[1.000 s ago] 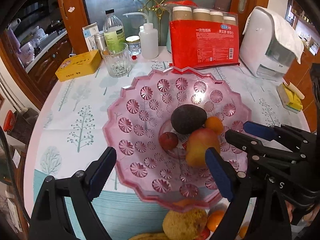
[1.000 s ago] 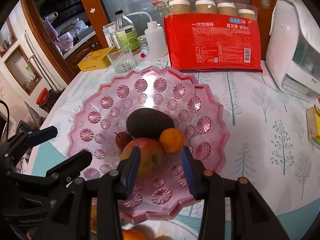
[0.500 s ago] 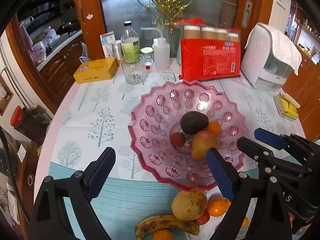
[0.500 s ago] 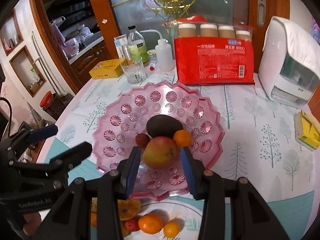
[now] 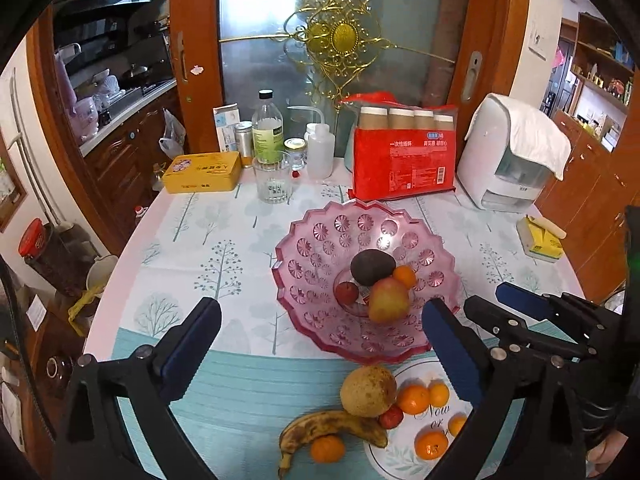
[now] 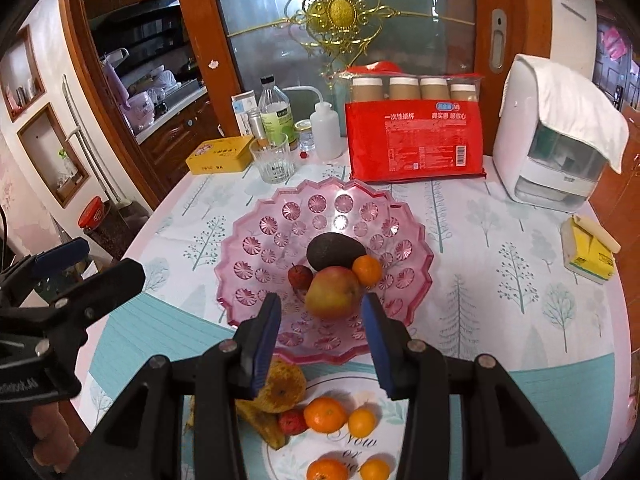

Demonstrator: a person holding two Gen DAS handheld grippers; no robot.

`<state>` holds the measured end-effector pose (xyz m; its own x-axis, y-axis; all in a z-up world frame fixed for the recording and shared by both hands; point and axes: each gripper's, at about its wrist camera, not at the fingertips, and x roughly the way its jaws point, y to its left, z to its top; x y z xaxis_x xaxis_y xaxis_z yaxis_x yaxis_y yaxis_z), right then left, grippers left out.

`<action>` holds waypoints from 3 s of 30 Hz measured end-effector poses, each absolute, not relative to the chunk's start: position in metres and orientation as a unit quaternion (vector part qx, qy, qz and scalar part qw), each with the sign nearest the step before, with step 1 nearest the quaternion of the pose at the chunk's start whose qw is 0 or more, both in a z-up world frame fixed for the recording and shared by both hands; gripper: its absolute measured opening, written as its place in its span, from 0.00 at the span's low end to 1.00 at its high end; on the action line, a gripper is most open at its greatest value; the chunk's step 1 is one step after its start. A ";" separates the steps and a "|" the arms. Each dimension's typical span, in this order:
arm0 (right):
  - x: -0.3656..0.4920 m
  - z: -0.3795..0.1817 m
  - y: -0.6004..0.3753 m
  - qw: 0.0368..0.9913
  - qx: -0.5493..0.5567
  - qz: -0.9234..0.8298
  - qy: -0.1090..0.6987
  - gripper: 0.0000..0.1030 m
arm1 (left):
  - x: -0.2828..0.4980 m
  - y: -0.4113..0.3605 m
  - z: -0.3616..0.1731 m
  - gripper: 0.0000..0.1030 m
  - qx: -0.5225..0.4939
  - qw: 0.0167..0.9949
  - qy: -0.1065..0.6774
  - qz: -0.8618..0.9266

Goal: Organize fruits
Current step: 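Withdraw both tools from the bowl back toward the fruit plate, then grasp a tangerine with the left tool while the right tool grasps an orange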

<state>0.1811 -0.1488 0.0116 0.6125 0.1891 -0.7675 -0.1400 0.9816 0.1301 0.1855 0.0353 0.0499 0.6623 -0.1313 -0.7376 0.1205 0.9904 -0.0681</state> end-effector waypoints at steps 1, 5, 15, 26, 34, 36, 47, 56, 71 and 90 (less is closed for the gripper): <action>0.177 0.014 -0.148 0.898 0.029 0.091 0.429 0.41 | 0.182 0.039 0.052 0.97 -0.010 0.912 0.405 -0.071; 0.161 0.022 -0.145 0.901 0.033 0.088 0.423 0.41 | 0.167 0.049 0.060 0.97 -0.012 0.913 0.401 -0.071; 0.109 0.040 -0.139 0.914 0.036 0.058 0.399 0.41 | 0.126 0.066 0.066 0.97 0.000 0.918 0.390 -0.077; 0.037 0.029 -0.147 0.911 0.044 0.023 0.410 0.41 | 0.075 0.058 0.047 0.97 0.000 0.911 0.396 -0.118; 0.013 0.004 -0.170 0.900 0.045 0.021 0.434 0.41 | 0.055 0.032 0.022 0.97 0.014 0.904 0.411 -0.122; 0.015 0.000 -0.175 0.898 0.042 0.027 0.438 0.41 | 0.053 0.026 0.016 0.97 0.014 0.902 0.415 -0.120; 0.048 -0.051 -0.216 0.869 0.001 0.109 0.483 0.41 | 0.061 -0.026 -0.046 0.97 -0.009 0.880 0.465 -0.095; 0.066 -0.114 -0.231 0.838 -0.026 0.184 0.513 0.41 | 0.068 -0.067 -0.111 0.90 -0.031 0.858 0.506 -0.083; 0.076 -0.166 -0.216 0.821 -0.076 0.260 0.502 0.36 | 0.076 -0.077 -0.160 0.74 -0.081 0.836 0.540 -0.062; 0.076 -0.171 -0.241 0.833 -0.055 0.239 0.495 0.30 | 0.089 -0.106 -0.172 0.59 -0.080 0.827 0.552 -0.074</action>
<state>0.0756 -0.2410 -0.1707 0.3952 0.3445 -0.8516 -0.4534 0.8794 0.1453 0.0886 -0.1061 -0.1722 0.3793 -0.2109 -0.9009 0.0333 0.9762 -0.2144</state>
